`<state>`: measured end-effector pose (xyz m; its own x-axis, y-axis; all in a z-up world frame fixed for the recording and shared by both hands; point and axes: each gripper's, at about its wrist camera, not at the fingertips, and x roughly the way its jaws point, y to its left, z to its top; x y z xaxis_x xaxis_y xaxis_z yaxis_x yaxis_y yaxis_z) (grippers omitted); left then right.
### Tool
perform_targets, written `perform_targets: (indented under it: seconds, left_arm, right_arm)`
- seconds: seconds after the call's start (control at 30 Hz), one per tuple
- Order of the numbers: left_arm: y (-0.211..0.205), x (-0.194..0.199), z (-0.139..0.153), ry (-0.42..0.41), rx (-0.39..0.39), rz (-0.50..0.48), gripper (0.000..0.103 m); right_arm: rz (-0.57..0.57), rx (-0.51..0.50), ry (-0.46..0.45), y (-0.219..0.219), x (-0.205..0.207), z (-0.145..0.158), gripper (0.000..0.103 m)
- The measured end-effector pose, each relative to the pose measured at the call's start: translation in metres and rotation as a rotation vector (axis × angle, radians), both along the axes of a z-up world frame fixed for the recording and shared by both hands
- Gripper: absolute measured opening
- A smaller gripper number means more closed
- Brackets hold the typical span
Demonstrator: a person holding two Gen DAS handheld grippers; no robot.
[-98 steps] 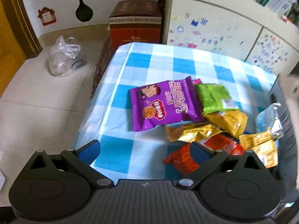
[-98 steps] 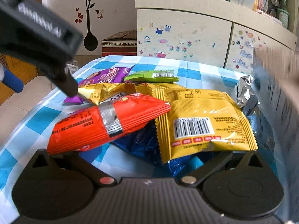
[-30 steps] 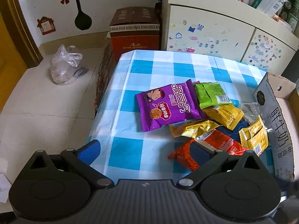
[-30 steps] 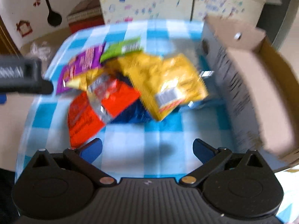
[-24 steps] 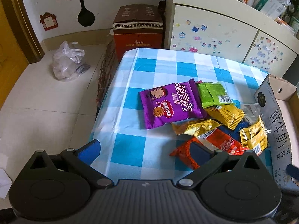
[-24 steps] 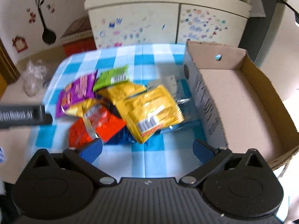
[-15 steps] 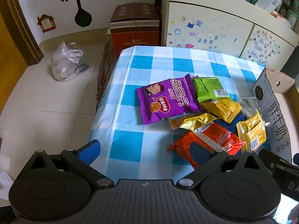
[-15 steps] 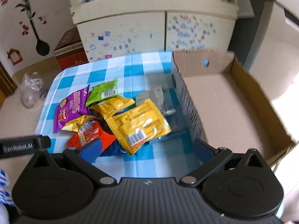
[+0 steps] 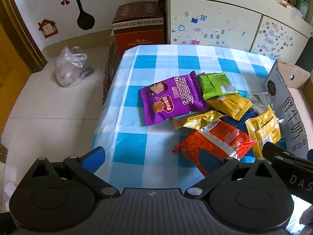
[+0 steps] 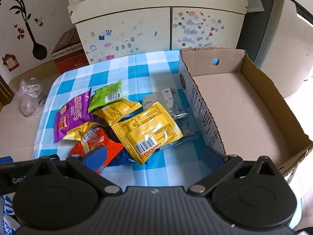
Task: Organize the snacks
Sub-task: 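Move both grippers toward the pile of snack packets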
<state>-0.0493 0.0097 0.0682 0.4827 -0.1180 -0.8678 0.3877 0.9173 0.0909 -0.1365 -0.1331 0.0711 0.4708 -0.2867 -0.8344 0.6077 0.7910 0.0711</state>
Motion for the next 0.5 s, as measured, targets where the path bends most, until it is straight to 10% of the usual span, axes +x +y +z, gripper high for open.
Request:
perform_targets:
  seconds: [0.5]
  left_arm:
    - [0.0029,0.0006,-0.0052,0.016,0.005,0.030,0.103]
  right_arm:
    - [0.005,-0.011,0.006,0.0032,0.0048,-0.0008,0.102]
